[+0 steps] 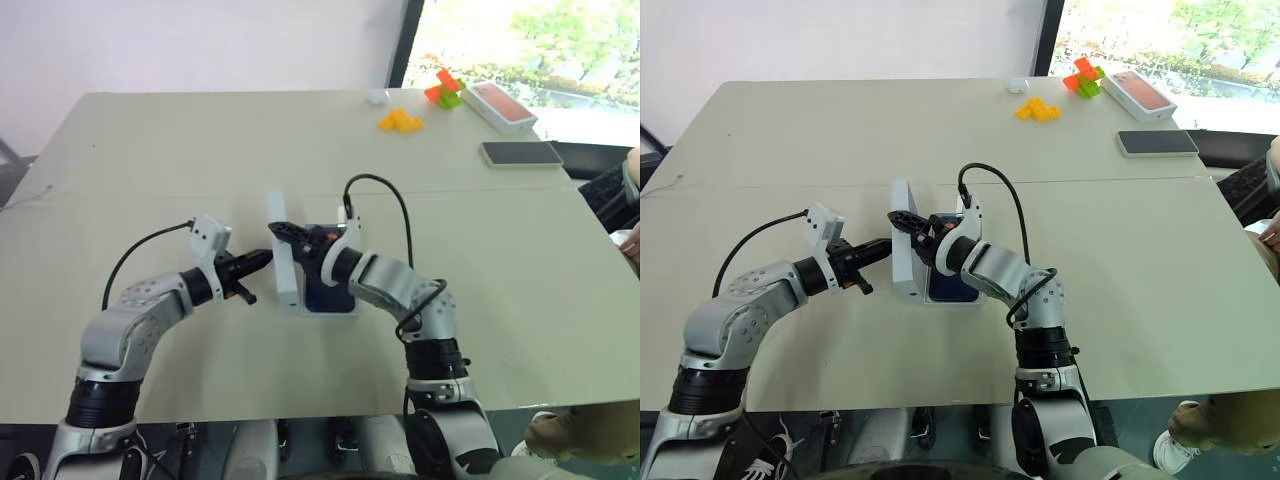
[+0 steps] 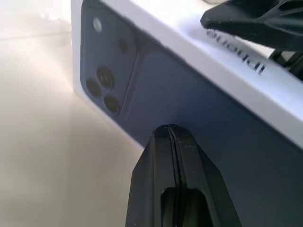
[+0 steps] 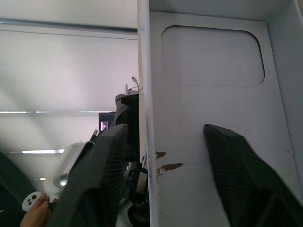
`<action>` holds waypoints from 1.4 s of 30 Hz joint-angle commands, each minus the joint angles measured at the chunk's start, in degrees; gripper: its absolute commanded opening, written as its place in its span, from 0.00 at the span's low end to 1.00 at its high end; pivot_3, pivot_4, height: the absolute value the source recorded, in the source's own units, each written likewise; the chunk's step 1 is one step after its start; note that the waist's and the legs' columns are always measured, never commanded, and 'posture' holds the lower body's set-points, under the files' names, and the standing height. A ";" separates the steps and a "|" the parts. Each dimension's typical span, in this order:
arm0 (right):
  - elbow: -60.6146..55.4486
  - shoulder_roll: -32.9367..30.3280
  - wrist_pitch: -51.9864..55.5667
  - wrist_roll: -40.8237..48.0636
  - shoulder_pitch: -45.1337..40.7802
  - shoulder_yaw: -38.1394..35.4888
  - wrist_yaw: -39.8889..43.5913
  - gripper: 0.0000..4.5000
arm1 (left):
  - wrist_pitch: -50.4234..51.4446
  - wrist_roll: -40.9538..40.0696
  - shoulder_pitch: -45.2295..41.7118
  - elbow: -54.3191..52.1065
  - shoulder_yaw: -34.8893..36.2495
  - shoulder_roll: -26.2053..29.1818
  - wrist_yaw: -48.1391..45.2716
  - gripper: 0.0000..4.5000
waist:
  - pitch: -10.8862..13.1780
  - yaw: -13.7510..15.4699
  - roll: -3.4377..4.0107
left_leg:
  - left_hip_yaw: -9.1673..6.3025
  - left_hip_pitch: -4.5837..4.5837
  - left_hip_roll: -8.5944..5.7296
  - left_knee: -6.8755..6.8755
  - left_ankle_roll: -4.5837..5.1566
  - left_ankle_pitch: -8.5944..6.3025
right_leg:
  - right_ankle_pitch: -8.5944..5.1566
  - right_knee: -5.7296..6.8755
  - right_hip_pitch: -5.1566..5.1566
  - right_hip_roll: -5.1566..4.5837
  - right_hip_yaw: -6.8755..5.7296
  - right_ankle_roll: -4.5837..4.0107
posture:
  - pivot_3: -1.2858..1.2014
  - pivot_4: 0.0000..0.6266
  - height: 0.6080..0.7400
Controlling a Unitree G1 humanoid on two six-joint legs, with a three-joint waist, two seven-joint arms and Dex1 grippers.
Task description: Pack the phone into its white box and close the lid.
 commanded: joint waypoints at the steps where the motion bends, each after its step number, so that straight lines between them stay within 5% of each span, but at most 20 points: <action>1: -3.25 -0.90 0.91 -0.67 -0.35 0.16 1.41 0.95 | -0.75 0.41 -0.51 -0.93 0.26 0.06 -0.02 0.00 | 0.00 0.04 0.00 | 0.00 0.01 0.00 -0.01 0.00 0.00 | 0.00 0.00 0.00 0.00 0.00 0.00 | 0.52 0.24 0.98; 8: -6.96 -6.79 3.13 -6.64 -0.48 1.38 7.40 0.98 | -0.28 -0.27 0.09 -1.09 0.70 0.08 -0.46 0.00 | 0.00 0.10 0.00 | 0.00 0.00 0.00 0.00 0.00 0.00 | 0.00 -0.01 0.00 0.01 0.00 0.00 | 0.52 0.24 0.98; 14: -11.56 -17.36 3.46 -17.13 -1.87 3.41 20.67 0.98 | -0.81 0.00 0.60 -1.16 0.65 0.00 -0.47 0.00 | 0.01 0.22 0.00 | 0.00 0.00 0.00 0.00 0.00 0.00 | -0.01 -0.02 0.00 0.01 0.00 0.01 | 0.52 0.24 0.98; 18: -21.81 -36.53 -14.29 -42.57 -0.09 14.27 49.91 0.98 | -1.18 0.07 0.15 -0.58 0.47 -0.27 -0.88 0.00 | 0.08 0.54 0.11 | 0.00 -0.05 -0.03 0.00 0.04 -0.03 | -0.02 -0.10 -0.04 0.01 -0.01 0.03 | 0.52 0.24 0.98; 24: -17.81 -46.58 -32.77 -55.40 4.20 13.68 74.57 0.98 | -1.71 0.76 -1.73 1.61 -0.99 -0.56 -2.46 0.00 | 0.07 0.61 0.03 | 0.01 -0.05 -0.03 -0.07 0.08 -0.06 | -0.03 -0.20 -0.03 0.07 -0.02 0.04 | 0.52 0.24 0.98; 30: -11.50 -49.56 -40.62 -60.95 5.00 11.62 85.47 0.98 | -2.64 1.96 -3.51 3.23 -3.54 -1.19 -4.37 0.00 | 0.09 0.64 0.00 | 0.01 -0.03 -0.03 0.03 0.07 -0.06 | -0.02 -0.17 0.00 0.06 -0.02 0.04 | 0.52 0.24 0.98; 42: -0.03 -47.51 -50.15 -70.59 0.85 9.44 87.95 0.98 | -3.01 4.19 -6.93 4.94 -10.04 -7.18 -4.81 0.00 | 0.11 1.67 -0.03 | 0.02 -0.01 -0.06 0.12 0.07 -0.05 | 0.00 -0.16 0.07 0.02 -0.02 0.04 | 0.52 0.24 0.98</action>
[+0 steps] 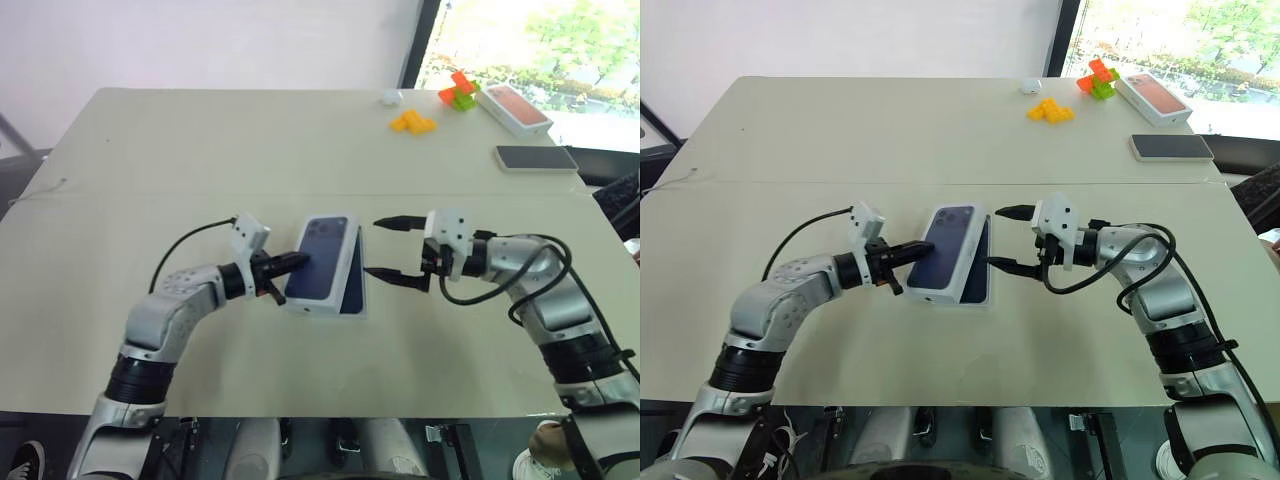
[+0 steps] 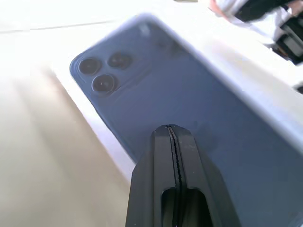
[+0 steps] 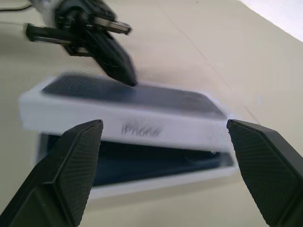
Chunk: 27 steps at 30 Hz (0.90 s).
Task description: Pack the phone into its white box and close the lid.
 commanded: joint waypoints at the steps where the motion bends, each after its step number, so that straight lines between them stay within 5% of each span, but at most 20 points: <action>1: 1.78 -0.50 -2.74 -1.04 -2.53 -2.67 1.84 0.98 | -0.47 0.37 -0.75 -1.19 -1.46 -1.80 0.23 0.00 | 0.00 0.00 0.00 | 0.00 0.01 0.00 0.01 0.00 0.00 | 0.00 0.02 0.00 0.00 0.00 0.00 | 0.52 0.24 0.98; 14: 7.28 0.86 -7.01 -5.66 -4.43 -2.44 3.66 0.98 | 2.18 -1.29 -0.74 -5.44 1.41 -2.22 2.19 0.00 | 0.00 -0.09 0.00 | -0.01 0.11 0.03 0.03 -0.05 0.04 | 0.01 0.17 0.03 0.04 0.00 -0.01 | 0.52 0.24 0.98; 27: 8.39 1.91 -3.20 -6.99 -5.13 -2.78 2.82 0.93 | 1.55 1.37 2.33 -3.47 8.94 7.20 3.71 0.00 | -0.01 -0.12 0.01 | -0.01 0.12 0.04 0.08 -0.07 0.05 | 0.02 0.22 0.03 0.03 0.00 -0.03 | 0.52 0.24 0.98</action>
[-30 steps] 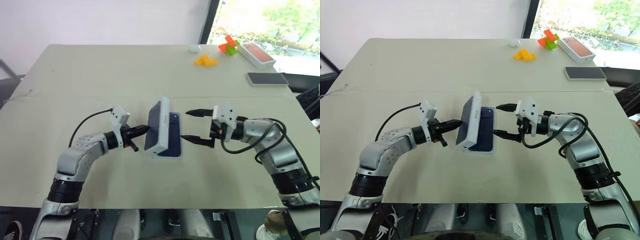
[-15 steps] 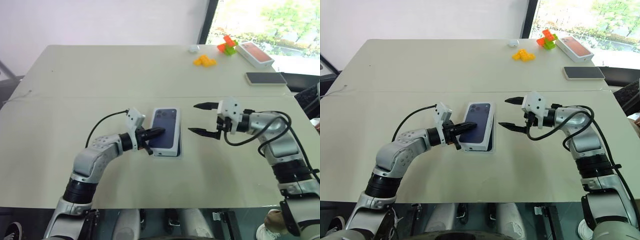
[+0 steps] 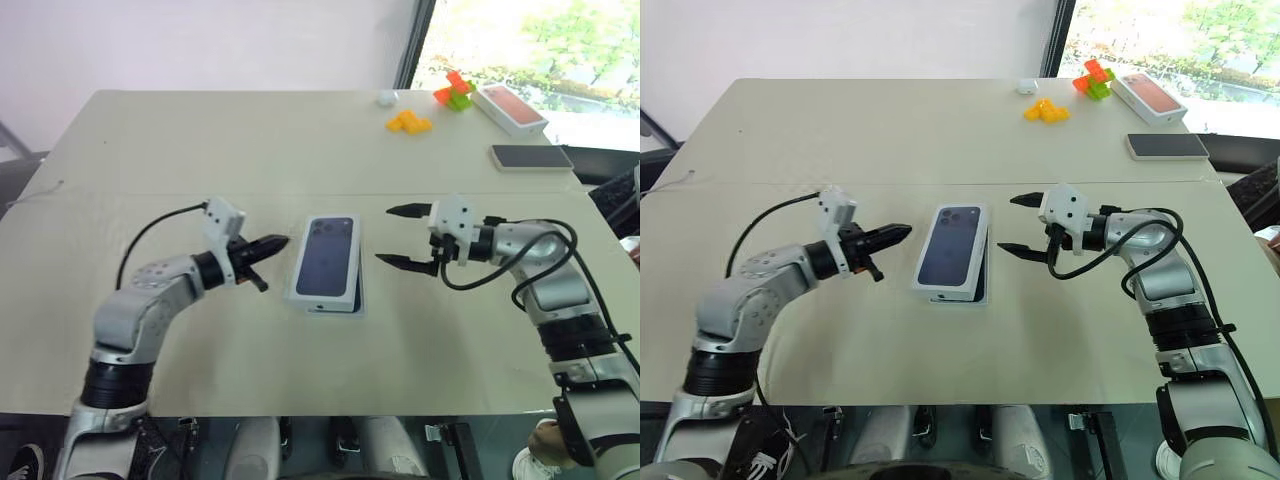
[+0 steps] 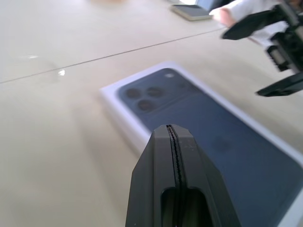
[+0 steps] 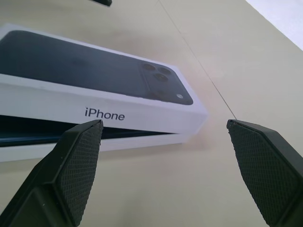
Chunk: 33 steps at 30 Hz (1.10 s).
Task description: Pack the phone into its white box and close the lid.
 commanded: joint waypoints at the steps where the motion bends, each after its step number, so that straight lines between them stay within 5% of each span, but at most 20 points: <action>1: -1.25 0.77 3.15 1.56 -0.54 -1.30 -0.08 0.86 | -2.06 2.94 1.33 1.71 0.10 1.35 0.59 0.00 | 0.00 0.00 0.00 | 0.00 0.01 0.00 0.00 0.00 0.00 | 0.00 0.00 0.01 0.00 0.00 0.00 | 0.52 0.24 0.98; 9: -3.19 1.97 2.75 -1.64 1.18 -0.63 -2.69 0.01 | -1.30 4.83 0.76 5.20 -1.86 -1.51 2.69 0.00 | 0.00 0.09 0.00 | 0.00 -0.01 -0.01 0.03 0.00 0.00 | 0.01 0.00 0.03 -0.04 0.00 -0.02 | 0.52 0.24 0.98; 33: -3.81 4.22 -0.95 -9.49 1.50 3.08 -6.61 0.01 | 0.51 9.23 -2.06 6.80 -12.45 -7.04 0.94 0.00 | -0.06 0.13 0.06 | 0.00 0.12 -0.02 0.12 -0.01 0.01 | 0.02 0.09 0.20 -0.04 0.00 -0.03 | 0.52 0.24 0.98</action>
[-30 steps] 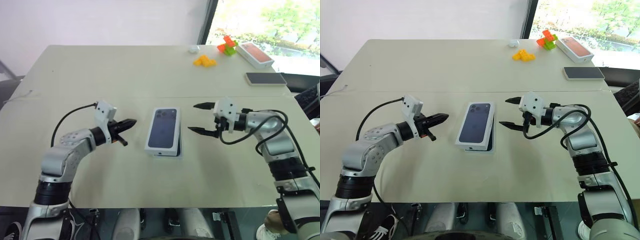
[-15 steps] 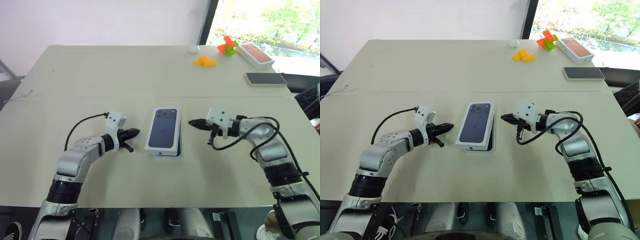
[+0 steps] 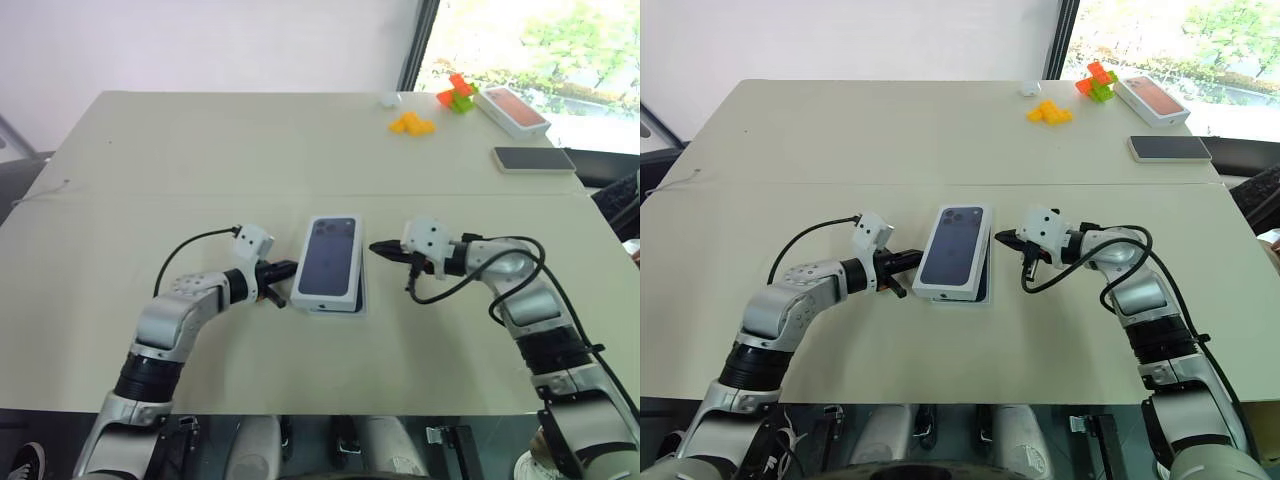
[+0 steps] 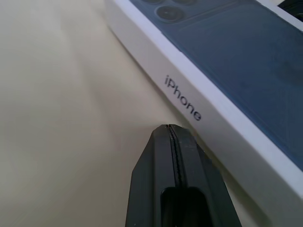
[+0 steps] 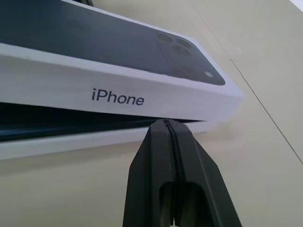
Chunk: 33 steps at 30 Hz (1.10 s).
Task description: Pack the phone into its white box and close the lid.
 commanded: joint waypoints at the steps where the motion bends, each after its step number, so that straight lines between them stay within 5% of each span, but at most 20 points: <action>1: -2.10 0.01 -1.50 -0.39 -1.59 -0.30 -0.33 0.01 | 0.65 0.63 -0.67 -1.40 -2.04 -0.40 -0.51 0.00 | 0.00 0.00 0.00 | 0.00 0.00 0.00 0.00 0.00 0.00 | 0.00 0.00 0.00 0.00 0.00 0.00 | 0.52 0.24 0.98; 33: -0.30 -1.23 -3.54 -4.39 -0.59 0.46 -0.76 0.01 | 1.71 -0.97 -0.72 -3.55 -0.18 -0.44 -0.29 0.00 | 0.00 -0.12 0.00 | 0.00 0.02 0.01 0.03 0.00 0.01 | 0.00 0.06 0.00 0.01 0.00 -0.01 | 0.52 0.24 0.98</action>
